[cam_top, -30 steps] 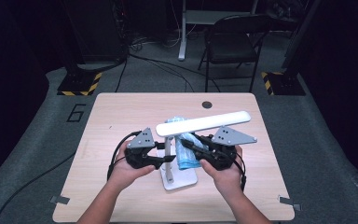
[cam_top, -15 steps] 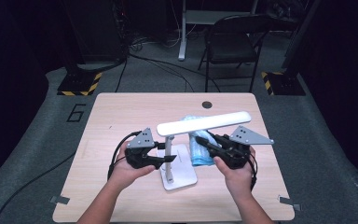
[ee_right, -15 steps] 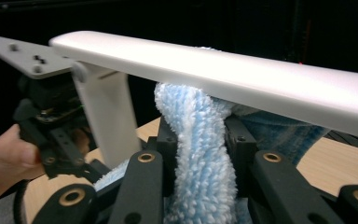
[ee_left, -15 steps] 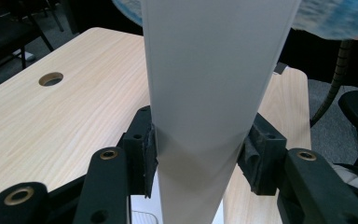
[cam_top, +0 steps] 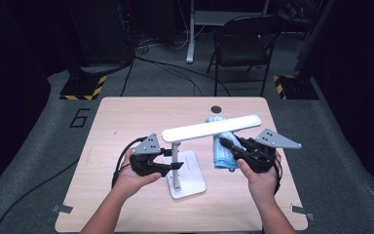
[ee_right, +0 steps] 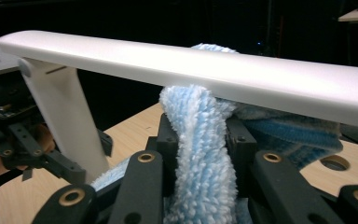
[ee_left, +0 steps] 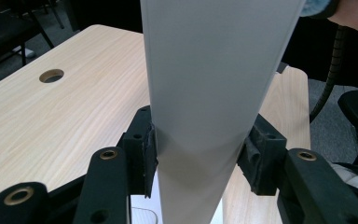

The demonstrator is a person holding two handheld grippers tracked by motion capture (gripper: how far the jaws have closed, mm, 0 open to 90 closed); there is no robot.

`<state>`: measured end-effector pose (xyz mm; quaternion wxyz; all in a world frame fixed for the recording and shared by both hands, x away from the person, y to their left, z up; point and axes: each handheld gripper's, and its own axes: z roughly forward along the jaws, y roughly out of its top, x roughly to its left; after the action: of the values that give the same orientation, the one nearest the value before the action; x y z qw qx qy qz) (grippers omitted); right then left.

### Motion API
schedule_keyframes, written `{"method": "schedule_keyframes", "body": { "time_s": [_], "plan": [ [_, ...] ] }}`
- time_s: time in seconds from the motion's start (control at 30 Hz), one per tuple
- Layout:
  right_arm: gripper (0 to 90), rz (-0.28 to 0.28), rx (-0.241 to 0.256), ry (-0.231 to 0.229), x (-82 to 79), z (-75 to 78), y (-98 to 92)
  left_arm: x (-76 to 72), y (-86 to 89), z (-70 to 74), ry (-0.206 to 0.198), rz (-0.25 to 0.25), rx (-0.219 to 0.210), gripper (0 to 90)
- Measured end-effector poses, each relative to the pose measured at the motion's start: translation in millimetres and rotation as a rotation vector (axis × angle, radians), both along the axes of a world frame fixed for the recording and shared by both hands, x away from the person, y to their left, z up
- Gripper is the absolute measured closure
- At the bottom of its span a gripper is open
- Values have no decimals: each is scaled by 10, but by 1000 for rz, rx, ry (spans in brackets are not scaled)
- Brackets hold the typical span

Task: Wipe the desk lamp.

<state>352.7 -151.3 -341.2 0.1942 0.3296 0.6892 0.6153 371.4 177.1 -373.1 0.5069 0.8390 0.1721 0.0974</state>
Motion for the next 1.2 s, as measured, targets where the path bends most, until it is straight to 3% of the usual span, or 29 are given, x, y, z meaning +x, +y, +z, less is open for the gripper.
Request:
{"method": "schedule_keyframes", "body": {
  "time_s": [0.37,0.53,0.67,0.77,1.2],
  "plan": [
    [721,146,-33,-25,-100,104,561,-3,-25,-2,-4,5,3,527],
    [720,151,-77,-55,-128,141,672,0,-24,-5,-1,6,1,527],
    [721,147,-38,-29,-76,118,575,-3,-40,-14,-5,13,-4,526],
    [721,105,-26,-34,-43,72,454,4,-35,0,4,4,9,526],
    [720,-49,11,19,104,-34,-153,1,-20,-19,2,9,-7,525]
  ]
}}
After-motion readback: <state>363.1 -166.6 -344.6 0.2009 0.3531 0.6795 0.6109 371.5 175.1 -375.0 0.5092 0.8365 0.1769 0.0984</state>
